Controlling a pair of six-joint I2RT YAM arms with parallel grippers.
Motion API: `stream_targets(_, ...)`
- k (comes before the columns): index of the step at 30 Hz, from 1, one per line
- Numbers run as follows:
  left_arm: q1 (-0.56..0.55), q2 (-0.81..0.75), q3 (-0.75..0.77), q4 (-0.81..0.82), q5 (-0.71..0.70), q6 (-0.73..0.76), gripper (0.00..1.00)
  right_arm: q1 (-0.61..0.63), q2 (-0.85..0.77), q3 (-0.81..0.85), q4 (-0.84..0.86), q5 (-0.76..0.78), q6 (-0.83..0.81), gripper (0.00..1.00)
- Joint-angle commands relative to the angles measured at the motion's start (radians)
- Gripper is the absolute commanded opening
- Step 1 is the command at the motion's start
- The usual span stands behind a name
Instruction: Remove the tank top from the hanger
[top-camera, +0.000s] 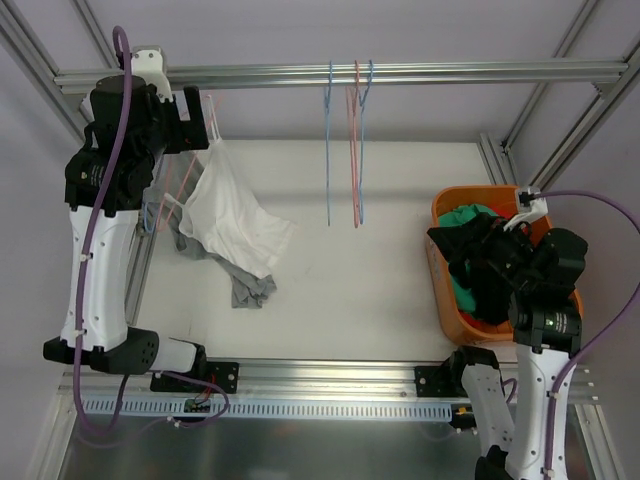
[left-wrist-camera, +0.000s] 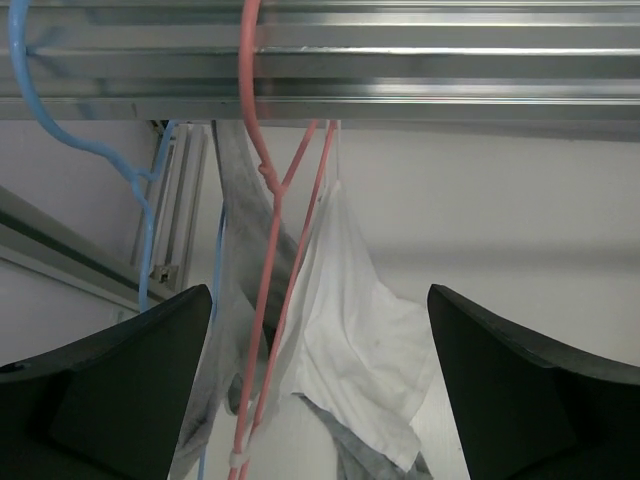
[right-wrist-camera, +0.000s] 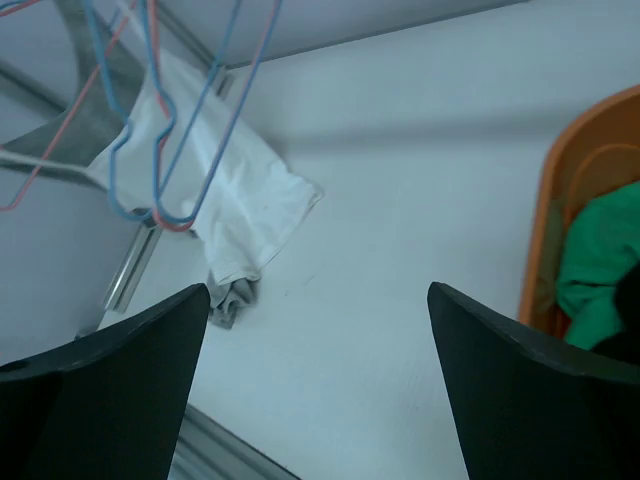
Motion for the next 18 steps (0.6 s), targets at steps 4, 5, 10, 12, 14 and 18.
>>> stream_targets(4,0.112,0.072,-0.032,-0.016,0.174,0.040,0.80,0.084,-0.048,0.007,0.103,-0.264,0.034,0.94)
stream_targets(5,0.121,0.089,-0.030,-0.016,0.182,0.045,0.74,0.100,-0.053,0.006,0.103,-0.271,0.022,0.94)
stream_targets(10,0.138,0.126,-0.032,-0.017,0.215,0.045,0.42,0.133,-0.082,-0.014,0.127,-0.285,0.022,0.94)
stream_targets(12,0.138,0.131,-0.033,-0.017,0.219,0.045,0.30,0.140,-0.085,-0.019,0.128,-0.282,0.023,0.94)
stream_targets(14,0.138,0.134,-0.032,-0.017,0.231,0.045,0.26,0.145,-0.087,-0.028,0.128,-0.268,0.023,0.93)
stream_targets(18,0.138,0.127,-0.021,-0.017,0.264,0.028,0.07,0.153,-0.082,-0.034,0.131,-0.255,0.029,0.93)
